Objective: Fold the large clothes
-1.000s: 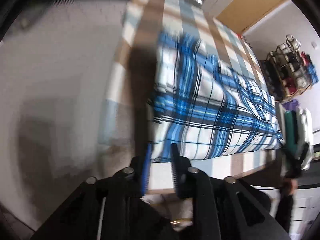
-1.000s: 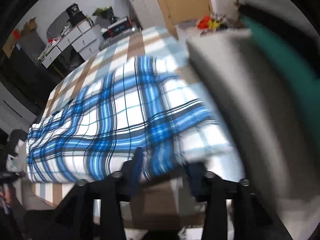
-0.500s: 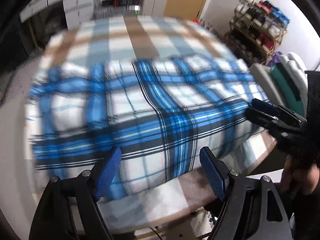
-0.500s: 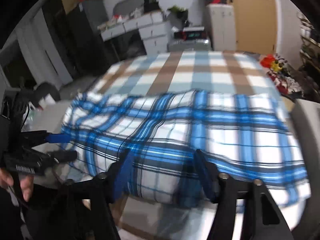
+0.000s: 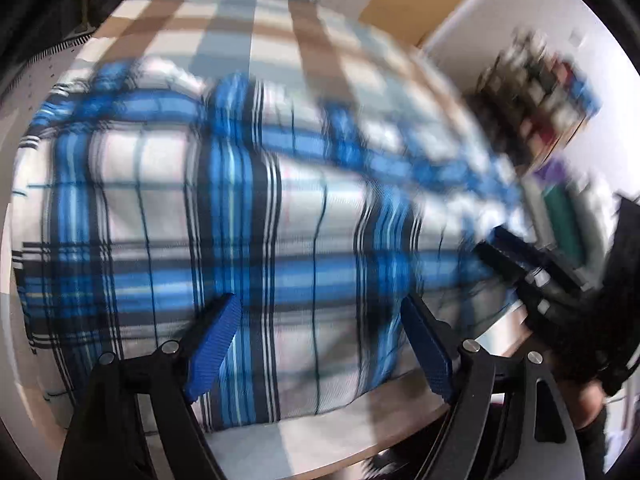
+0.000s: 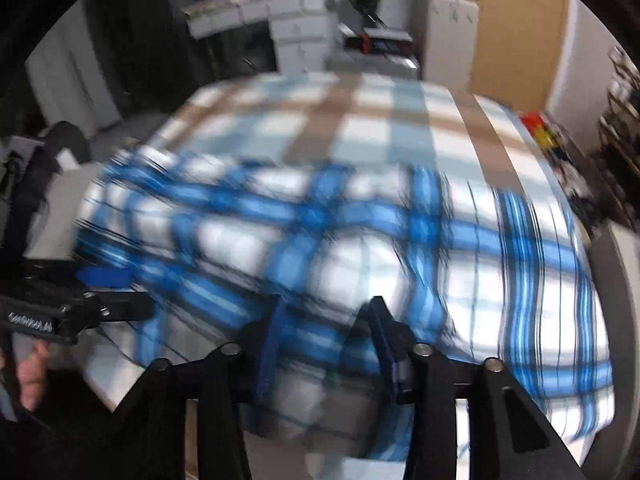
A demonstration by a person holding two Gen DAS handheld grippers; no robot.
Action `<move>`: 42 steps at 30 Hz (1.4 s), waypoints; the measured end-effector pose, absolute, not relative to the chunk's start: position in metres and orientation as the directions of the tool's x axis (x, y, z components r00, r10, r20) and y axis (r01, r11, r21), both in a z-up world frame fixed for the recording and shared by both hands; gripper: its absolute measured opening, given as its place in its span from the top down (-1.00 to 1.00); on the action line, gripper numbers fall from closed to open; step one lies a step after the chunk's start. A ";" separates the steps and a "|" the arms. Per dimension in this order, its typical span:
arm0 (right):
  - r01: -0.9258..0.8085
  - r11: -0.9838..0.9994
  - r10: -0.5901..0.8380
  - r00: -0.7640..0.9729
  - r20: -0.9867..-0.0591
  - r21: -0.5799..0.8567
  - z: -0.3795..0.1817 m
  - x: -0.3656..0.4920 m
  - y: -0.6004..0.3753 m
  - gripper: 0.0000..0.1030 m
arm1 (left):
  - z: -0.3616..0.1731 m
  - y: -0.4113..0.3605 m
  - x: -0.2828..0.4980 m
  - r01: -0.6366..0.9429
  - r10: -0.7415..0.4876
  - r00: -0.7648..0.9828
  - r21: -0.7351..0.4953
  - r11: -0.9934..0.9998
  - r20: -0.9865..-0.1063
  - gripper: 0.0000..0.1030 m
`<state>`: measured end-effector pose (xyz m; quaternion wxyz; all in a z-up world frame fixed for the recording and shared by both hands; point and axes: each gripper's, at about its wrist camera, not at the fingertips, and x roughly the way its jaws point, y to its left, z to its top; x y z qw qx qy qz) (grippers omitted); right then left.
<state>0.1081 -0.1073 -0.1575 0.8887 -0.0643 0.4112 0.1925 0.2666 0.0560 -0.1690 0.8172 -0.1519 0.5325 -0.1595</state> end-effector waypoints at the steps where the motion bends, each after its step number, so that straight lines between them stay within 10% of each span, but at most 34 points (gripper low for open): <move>1: -0.408 0.912 0.291 0.591 -0.752 0.033 -0.155 0.111 -0.099 -0.12 | -0.169 0.060 0.269 0.095 -0.410 0.386 -0.406 0.909 -0.826 -0.53; 7: -0.423 0.901 0.100 0.409 -0.907 -0.091 -0.211 0.170 -0.048 -0.18 | -0.184 0.084 0.280 0.036 -0.351 0.357 -0.363 0.931 -0.865 -0.54; 14: -0.425 0.900 0.152 0.507 -0.848 -0.093 -0.157 0.150 -0.072 -0.04 | -0.170 0.104 0.264 -0.025 -0.409 0.370 -0.449 0.893 -0.834 -0.53; 20: -0.437 0.899 0.241 0.528 -0.815 -0.017 -0.145 0.083 -0.126 -0.06 | -0.148 0.039 0.240 0.247 -0.544 0.338 -0.485 0.839 -0.768 -0.53; 27: -0.387 0.921 0.197 0.560 -0.805 -0.043 -0.207 0.085 -0.133 -0.07 | -0.189 -0.011 0.251 0.250 -0.216 0.338 -0.134 0.959 -0.916 -0.53; 42: -0.261 0.963 0.113 0.596 -0.795 -0.059 -0.198 0.084 -0.144 -0.16 | -0.189 0.016 0.232 0.221 -0.255 0.331 -0.188 0.957 -0.909 -0.54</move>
